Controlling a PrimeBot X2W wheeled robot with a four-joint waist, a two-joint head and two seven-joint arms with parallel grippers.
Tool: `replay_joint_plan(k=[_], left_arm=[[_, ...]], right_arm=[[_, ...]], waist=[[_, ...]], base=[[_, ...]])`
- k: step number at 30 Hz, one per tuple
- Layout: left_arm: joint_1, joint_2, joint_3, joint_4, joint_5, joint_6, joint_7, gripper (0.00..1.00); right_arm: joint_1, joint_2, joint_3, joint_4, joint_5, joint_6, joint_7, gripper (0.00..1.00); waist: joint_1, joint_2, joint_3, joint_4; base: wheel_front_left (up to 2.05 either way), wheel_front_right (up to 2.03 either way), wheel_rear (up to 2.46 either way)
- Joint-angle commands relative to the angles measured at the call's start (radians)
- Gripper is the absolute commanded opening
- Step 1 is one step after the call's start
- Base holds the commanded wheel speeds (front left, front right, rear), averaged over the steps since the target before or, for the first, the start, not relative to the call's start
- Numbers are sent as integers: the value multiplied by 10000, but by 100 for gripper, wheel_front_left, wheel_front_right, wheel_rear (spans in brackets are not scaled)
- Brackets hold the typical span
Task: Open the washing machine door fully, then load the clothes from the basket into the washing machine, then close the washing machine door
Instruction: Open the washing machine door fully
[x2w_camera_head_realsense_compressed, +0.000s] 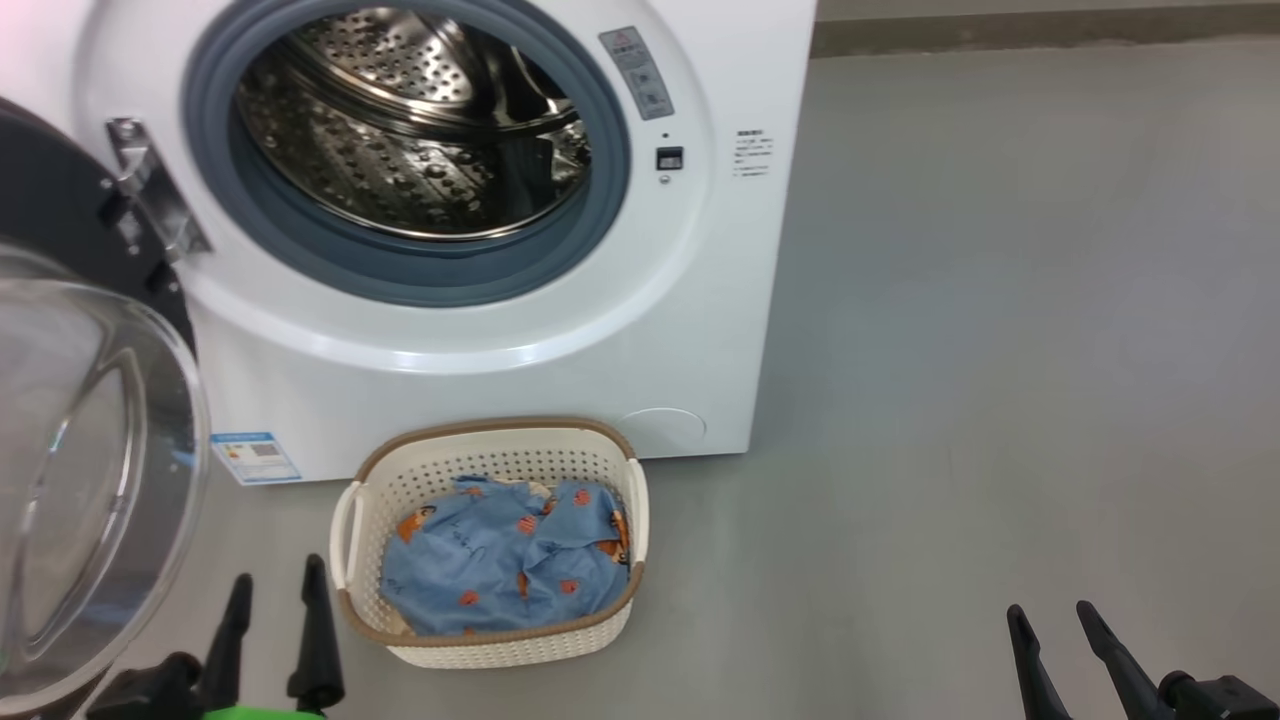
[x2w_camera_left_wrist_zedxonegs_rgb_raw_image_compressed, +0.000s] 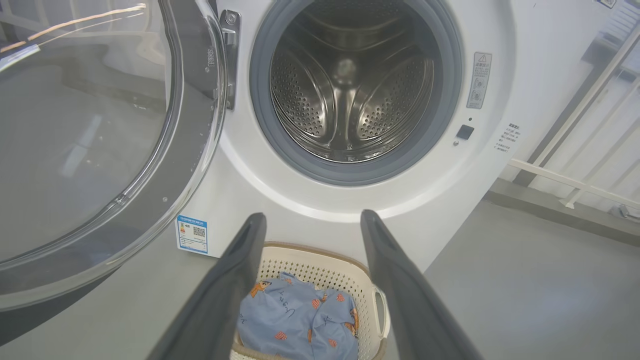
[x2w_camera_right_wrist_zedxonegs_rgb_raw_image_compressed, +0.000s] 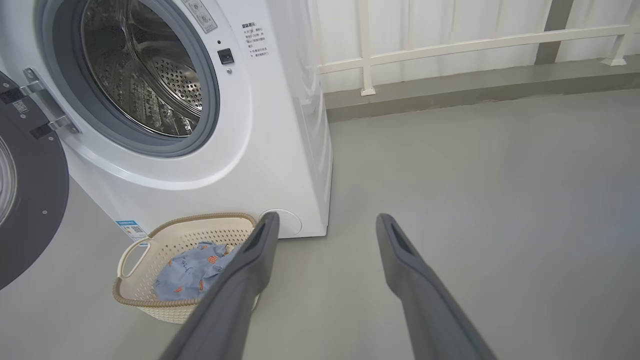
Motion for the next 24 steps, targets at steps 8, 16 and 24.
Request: replay_joint_plan(k=[8, 16, 24], left_arm=[[456, 164, 799, -952, 450, -368, -63, 100], [1138, 164, 762, -1477, 638, -484, -63, 100], [1425, 164, 674, -1822, 686, -488, -63, 100]], right_arm=[[-454, -208, 272, -389, -75, 16, -120, 100], [-396, -169, 275, -465, -272, 16, -120, 100], [-335, -185, 241, -435, -410, 16, -120, 100]], waist=[[0, -1, 113, -370], [0, -1, 54, -395], [0, -1, -34, -294]], base=[[0, 0, 0], [0, 0, 0], [0, 0, 0]])
